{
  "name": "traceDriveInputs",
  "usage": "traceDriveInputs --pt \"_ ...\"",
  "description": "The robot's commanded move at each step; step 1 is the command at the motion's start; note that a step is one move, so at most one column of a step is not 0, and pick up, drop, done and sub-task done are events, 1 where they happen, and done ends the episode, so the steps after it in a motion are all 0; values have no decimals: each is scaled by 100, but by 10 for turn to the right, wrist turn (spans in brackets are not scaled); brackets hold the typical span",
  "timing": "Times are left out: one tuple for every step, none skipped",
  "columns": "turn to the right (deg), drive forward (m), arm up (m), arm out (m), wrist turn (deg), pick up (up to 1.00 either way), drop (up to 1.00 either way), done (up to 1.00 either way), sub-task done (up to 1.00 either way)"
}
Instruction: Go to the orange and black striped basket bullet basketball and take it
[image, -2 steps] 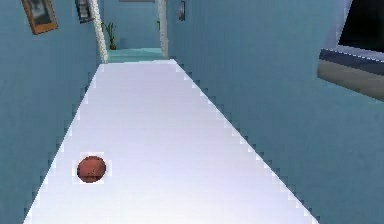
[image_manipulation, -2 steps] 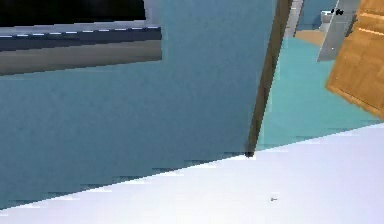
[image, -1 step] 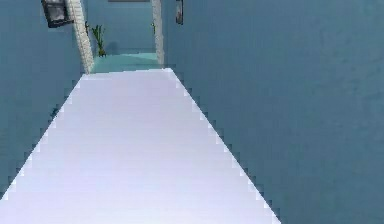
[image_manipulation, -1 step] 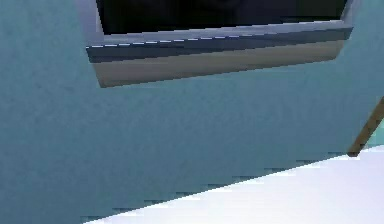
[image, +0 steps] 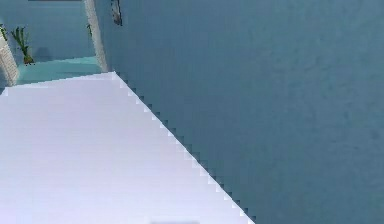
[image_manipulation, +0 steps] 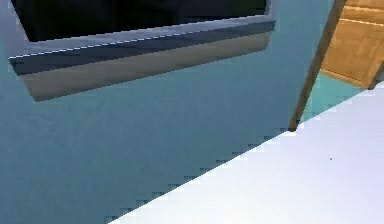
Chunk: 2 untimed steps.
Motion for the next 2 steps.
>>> traceDriveInputs --pt "0 15 0 0 0 0 0 0 0" --pt "-450 0 0 0 0 0 0 0 0"
